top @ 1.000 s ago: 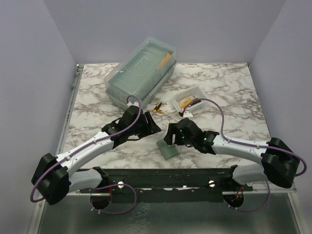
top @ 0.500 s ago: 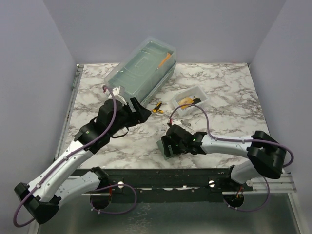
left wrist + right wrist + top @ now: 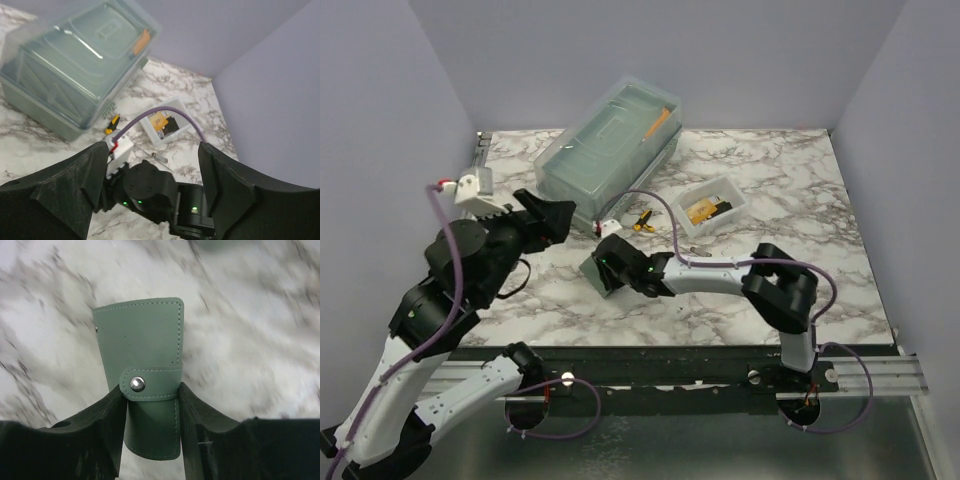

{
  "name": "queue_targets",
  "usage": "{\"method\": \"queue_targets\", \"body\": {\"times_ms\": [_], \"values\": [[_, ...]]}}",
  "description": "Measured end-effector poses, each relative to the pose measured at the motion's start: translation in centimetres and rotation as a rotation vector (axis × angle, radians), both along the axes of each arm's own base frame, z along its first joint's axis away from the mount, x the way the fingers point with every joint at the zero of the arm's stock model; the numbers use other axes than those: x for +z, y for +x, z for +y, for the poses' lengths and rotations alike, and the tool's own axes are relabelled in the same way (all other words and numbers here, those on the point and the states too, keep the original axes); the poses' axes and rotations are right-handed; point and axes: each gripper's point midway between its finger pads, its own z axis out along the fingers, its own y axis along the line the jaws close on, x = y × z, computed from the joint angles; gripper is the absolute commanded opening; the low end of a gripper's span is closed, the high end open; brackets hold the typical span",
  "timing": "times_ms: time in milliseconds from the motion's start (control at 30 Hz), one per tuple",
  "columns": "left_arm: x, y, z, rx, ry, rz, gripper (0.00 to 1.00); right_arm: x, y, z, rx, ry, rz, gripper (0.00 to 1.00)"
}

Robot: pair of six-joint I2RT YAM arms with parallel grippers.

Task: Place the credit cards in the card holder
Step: Move the card holder to the center of the board.

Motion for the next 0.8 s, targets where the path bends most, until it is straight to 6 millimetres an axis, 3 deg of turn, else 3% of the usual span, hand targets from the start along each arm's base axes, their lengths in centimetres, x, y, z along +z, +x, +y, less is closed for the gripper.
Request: {"method": "queue_targets", "body": {"times_ms": [100,200,267,367,433,533,667,800], "values": [[2.9,-1.1,2.1,0.047,-0.018,-0.075,0.79,0.5,2.6,4.5,0.050,0.059,-0.059,0.72],[5.8,-2.7,4.6,0.093,-0.051,-0.158,0.79,1.4,4.9,7.8,0.079,0.095,-0.095,0.83],[7.4,-3.8,6.1,0.119,-0.071,-0.201,0.80,2.7,6.1,8.9,0.094,0.115,-0.120,0.87],[8.4,-4.4,7.1,0.140,-0.074,-0.226,0.83,5.3,6.6,9.1,0.111,0.134,-0.145,0.94],[8.3,-4.3,7.2,0.146,-0.057,-0.224,0.85,7.5,6.5,8.1,0.113,0.135,-0.155,0.99],[8.1,-4.2,7.2,0.145,-0.031,-0.220,0.89,12.9,5.9,5.9,0.109,0.149,-0.199,1.00],[8.9,-3.9,7.1,0.145,-0.003,-0.238,0.98,23.3,5.0,1.2,0.060,0.215,-0.345,1.00],[10.5,-3.3,6.8,0.147,0.017,-0.277,0.99,33.6,4.1,-4.9,-0.028,0.291,-0.532,1.00]]}}
